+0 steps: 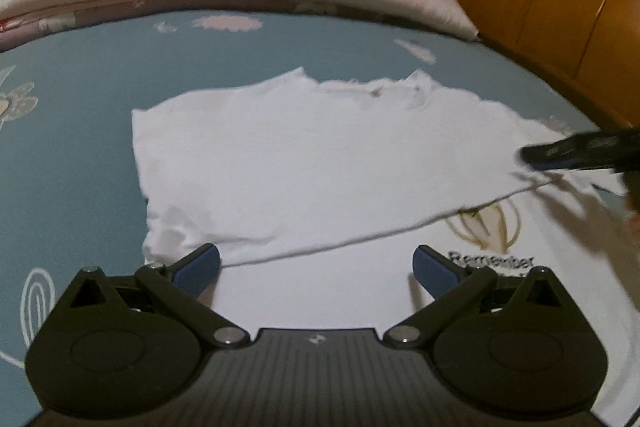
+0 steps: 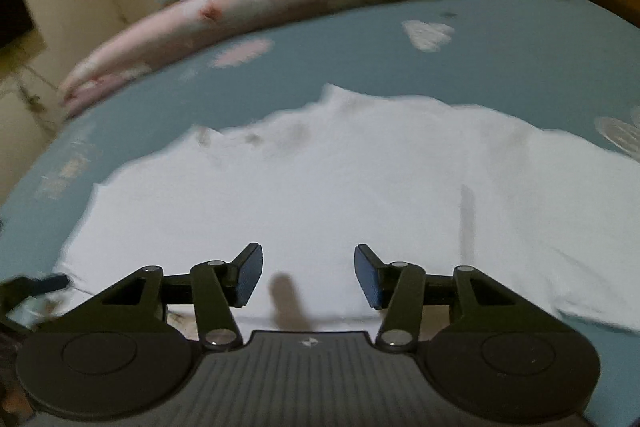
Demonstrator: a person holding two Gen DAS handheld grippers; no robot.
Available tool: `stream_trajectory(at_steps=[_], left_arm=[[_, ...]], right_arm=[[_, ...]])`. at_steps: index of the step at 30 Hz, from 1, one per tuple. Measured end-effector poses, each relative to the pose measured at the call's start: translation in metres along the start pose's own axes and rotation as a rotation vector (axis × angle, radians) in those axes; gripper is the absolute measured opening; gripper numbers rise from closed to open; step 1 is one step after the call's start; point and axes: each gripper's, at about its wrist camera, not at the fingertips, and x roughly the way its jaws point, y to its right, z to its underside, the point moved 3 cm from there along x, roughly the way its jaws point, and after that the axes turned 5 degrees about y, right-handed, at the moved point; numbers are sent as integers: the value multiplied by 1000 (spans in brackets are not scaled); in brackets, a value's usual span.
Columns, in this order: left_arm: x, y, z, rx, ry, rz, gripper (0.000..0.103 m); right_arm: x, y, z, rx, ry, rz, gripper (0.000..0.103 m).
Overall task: Fold clothes
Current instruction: 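Roll the right gripper and grasp the sleeve cuff, lifting it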
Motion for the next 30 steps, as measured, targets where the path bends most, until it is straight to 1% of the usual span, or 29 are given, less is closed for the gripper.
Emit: stream_trajectory(at_steps=[1, 2, 5, 7, 8, 9, 10, 12, 14, 16, 19, 23, 27, 30], left_arm=[[1, 0, 2, 1, -1, -1, 102], [1, 1, 2, 7, -3, -6, 102], [2, 6, 0, 12, -13, -32, 102], [3, 13, -2, 9, -38, -37, 102], [2, 19, -4, 17, -47, -30, 102], [-1, 28, -8, 36, -46, -14, 102], [-6, 37, -11, 55, -40, 4, 102], [-16, 59, -17, 104, -26, 37, 102], [-22, 83, -19, 141, -19, 85, 102], [-23, 106, -17, 148, -37, 141, 102], [-17, 136, -8, 157, -83, 182, 102], [-12, 165, 9, 180, -131, 233, 102], [-3, 173, 22, 141, -185, 239, 102], [1, 171, 24, 132, -186, 229, 102]], right_arm=[[-11, 5, 0, 23, 16, 15, 54], [-23, 9, -1, 46, 33, 38, 56], [-73, 25, 4, 59, 90, 48, 57], [-107, 43, 7, 71, 110, 86, 58], [-123, 55, 9, 82, 126, 106, 58], [-140, 69, 12, 105, 145, 124, 61], [-157, 85, 15, 142, 163, 142, 62], [-185, 122, 24, 242, 202, 176, 63], [-206, 158, 35, 370, 237, 194, 63], [-222, 193, 47, 487, 279, 205, 63], [-243, 241, 67, 666, 352, 240, 66], [-265, 292, 93, 860, 431, 254, 66], [-271, 320, 105, 913, 447, 331, 68], [-273, 343, 112, 964, 471, 313, 68]])
